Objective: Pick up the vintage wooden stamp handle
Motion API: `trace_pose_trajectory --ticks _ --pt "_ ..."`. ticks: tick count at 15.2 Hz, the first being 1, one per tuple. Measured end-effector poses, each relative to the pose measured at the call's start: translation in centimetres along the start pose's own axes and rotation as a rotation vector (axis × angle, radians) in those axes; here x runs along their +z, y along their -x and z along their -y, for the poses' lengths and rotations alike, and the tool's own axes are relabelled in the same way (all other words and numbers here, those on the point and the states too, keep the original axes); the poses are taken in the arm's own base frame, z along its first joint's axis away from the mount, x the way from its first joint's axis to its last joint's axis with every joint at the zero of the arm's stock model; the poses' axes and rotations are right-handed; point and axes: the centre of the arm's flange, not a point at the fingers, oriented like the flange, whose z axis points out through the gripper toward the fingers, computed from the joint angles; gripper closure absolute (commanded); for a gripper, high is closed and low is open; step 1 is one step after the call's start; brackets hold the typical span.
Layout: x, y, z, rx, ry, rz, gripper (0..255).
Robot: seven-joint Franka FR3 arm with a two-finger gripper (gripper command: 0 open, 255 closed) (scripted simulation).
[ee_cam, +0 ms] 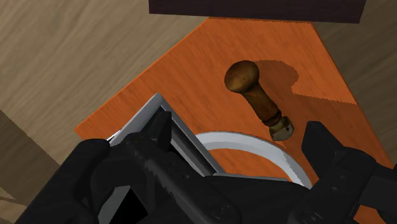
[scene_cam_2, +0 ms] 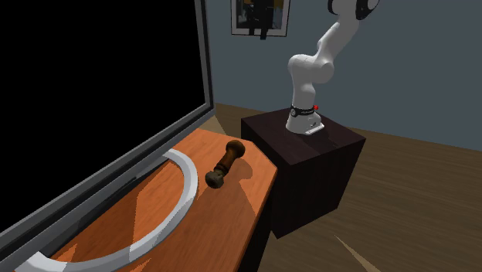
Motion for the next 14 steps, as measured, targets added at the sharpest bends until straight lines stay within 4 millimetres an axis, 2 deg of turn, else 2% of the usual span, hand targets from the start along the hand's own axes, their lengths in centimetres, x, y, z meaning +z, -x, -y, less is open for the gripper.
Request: trace_pose_trajectory --ticks 1,3,14 --pt "0.0 0.0 0.0 0.000 0.000 0.000 0" --pt "1.3 -0.6 0.1 -0.018 -0.001 0.003 0" --pt "14.2 -6.6 2.2 -0.173 -0.015 0.021 0"
